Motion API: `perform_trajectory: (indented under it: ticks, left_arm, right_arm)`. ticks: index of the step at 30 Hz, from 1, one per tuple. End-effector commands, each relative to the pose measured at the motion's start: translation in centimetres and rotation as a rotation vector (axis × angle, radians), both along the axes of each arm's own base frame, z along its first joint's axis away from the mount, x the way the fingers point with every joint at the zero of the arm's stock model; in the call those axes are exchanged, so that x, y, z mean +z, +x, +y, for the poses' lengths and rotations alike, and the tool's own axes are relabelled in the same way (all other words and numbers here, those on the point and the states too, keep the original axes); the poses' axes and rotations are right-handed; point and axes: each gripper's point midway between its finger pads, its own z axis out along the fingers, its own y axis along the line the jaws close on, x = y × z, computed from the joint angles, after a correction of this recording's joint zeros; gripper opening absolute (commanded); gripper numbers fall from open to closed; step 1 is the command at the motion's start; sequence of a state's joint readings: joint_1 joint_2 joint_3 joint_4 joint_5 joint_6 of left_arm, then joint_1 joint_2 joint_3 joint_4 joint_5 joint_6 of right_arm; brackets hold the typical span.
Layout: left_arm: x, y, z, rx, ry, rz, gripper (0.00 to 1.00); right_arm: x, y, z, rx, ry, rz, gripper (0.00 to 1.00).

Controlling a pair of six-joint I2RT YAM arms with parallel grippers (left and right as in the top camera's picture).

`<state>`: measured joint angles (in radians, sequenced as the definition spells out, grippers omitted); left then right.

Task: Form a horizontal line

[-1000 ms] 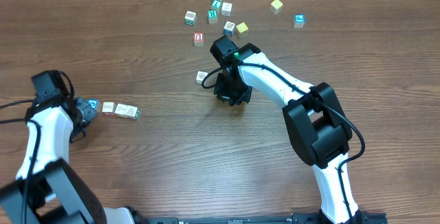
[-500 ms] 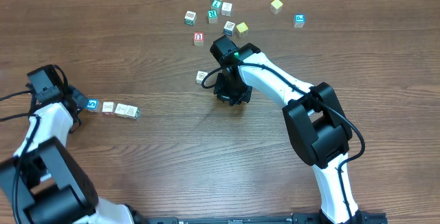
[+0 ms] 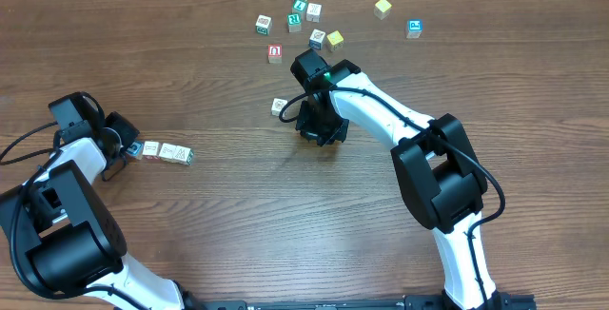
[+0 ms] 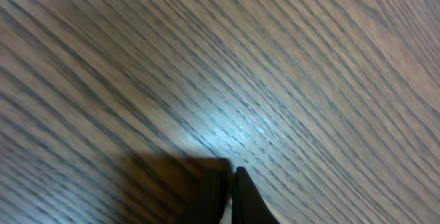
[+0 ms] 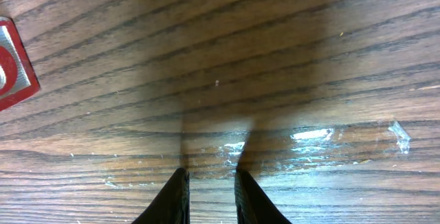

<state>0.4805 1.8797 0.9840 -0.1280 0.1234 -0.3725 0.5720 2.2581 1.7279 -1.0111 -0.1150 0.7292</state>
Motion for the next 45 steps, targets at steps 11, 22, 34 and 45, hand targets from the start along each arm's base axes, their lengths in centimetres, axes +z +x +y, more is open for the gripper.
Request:
perform_trajectory:
  ticks: [11, 22, 34, 45]
  left_arm:
    - [-2.2, -1.7, -1.7, 0.005, -0.11, 0.078, 0.04]
    - [-2.6, -2.5, -2.2, 0.054, -0.153, 0.11, 0.04]
    - [-2.9, -3.4, -2.3, 0.16, -0.203, 0.141, 0.04]
    - [-3.1, -3.4, -3.2, 0.148, -0.212, 0.159, 0.04]
  right_arm:
    - [-1.1, 0.2, -0.4, 0.003, -0.034, -0.013, 0.2]
    - [-1.1, 0.2, -0.4, 0.003, -0.034, -0.013, 0.2]
    - [-1.1, 0.2, -0.4, 0.003, -0.034, -0.014, 0.2]
    - [-1.1, 0.2, -0.4, 0.003, -0.034, -0.013, 0.2]
